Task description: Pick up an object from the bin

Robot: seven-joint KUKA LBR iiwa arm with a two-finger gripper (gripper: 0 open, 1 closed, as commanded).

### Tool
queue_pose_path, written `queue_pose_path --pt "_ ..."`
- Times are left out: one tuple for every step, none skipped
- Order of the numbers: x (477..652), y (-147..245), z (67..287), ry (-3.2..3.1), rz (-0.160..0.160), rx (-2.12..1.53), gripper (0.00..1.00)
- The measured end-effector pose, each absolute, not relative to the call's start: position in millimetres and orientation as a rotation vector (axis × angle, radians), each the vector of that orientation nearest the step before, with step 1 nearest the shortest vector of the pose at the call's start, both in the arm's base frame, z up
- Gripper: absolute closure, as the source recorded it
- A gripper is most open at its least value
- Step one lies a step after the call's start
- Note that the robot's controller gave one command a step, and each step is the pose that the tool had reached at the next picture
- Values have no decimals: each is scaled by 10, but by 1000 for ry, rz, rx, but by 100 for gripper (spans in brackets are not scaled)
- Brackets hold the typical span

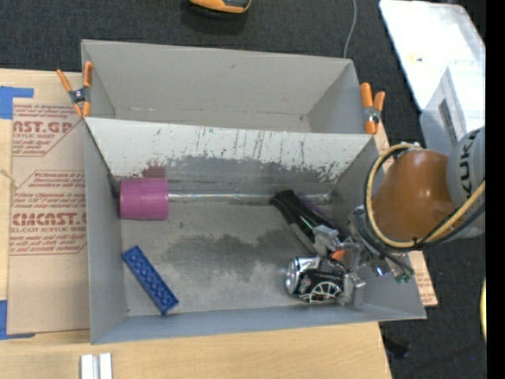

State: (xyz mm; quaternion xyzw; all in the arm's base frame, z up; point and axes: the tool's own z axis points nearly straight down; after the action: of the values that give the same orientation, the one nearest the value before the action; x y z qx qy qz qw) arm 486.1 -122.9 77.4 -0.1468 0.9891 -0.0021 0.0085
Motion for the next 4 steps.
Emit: queue_pose_path --pt "4851 -1192 719 3083 -4 -521 100" --pt "4849 -1192 725 3083 -4 -523 100" --pt "4838 -1193 823 3088 -3 -523 100" --pt "4836 -1185 1057 3089 -1 -523 100"
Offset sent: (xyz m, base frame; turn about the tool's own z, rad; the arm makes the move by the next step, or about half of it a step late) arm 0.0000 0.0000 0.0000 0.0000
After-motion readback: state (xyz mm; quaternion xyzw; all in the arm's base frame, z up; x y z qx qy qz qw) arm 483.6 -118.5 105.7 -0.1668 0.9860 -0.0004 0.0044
